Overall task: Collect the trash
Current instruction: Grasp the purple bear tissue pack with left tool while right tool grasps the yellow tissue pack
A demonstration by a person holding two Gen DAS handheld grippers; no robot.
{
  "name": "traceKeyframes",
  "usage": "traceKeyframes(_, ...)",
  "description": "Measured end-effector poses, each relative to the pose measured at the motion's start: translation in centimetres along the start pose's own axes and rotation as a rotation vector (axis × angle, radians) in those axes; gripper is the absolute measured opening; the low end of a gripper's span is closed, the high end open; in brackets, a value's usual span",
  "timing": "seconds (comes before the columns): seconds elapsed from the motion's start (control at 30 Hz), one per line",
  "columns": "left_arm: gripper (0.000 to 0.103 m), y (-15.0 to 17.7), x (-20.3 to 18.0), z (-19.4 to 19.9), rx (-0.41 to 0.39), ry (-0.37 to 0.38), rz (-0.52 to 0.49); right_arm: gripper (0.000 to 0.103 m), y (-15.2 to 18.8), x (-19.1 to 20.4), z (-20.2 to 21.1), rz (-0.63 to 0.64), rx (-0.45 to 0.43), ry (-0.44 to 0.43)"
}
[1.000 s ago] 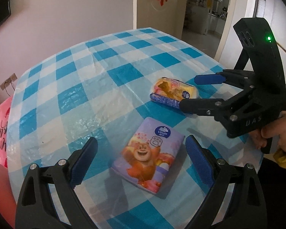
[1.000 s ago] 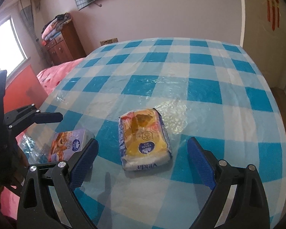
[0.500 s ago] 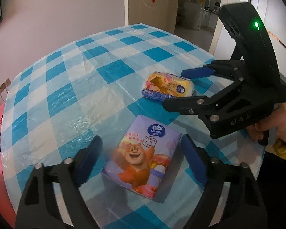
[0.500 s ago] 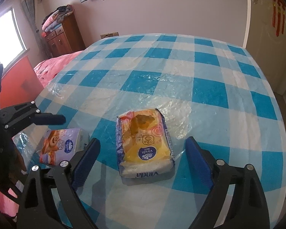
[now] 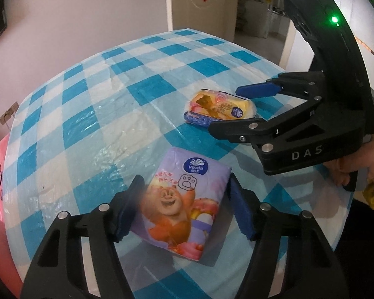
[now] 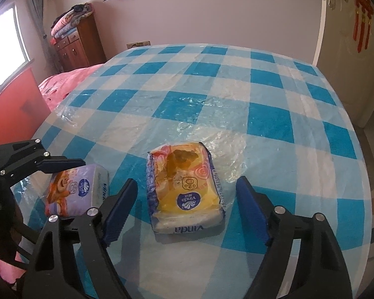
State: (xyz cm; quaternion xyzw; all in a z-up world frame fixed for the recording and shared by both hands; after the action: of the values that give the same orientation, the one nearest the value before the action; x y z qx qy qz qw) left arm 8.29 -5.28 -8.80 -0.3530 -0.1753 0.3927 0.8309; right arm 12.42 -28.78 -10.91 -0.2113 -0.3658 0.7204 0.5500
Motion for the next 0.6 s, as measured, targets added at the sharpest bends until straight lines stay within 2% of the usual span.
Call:
traceKeyframes(0.27,0.066,0.5,1.0,0.7,-0.011,-0.057,0.139,0.067,0.1,0.7,-0.1,0.05,0.005,0.045)
traceKeyframes(0.4,0.066,0.7,2.3,1.2,-0.019,-0.096,0.221,0.058,0.2,1.5,-0.2,0.095,0.006,0.055)
traceKeyframes(0.6,0.066,1.3,4.4,2.5,-0.04,-0.162,0.306,0.055,0.2,1.3,-0.2,0.091,0.005,0.051)
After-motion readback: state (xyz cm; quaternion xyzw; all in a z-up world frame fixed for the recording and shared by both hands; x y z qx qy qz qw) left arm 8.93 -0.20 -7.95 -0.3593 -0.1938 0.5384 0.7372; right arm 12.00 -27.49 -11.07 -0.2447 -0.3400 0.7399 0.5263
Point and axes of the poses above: each gripper's, at about its wrist camera, not at the fingertips, and z roughly against the way its jaws point, x to its left, y to its underside, the point moved 3 cm from there along -z, roughly the way its jaws point, and after that the axes turned 9 degrees about -x, right-handed, at the moved point
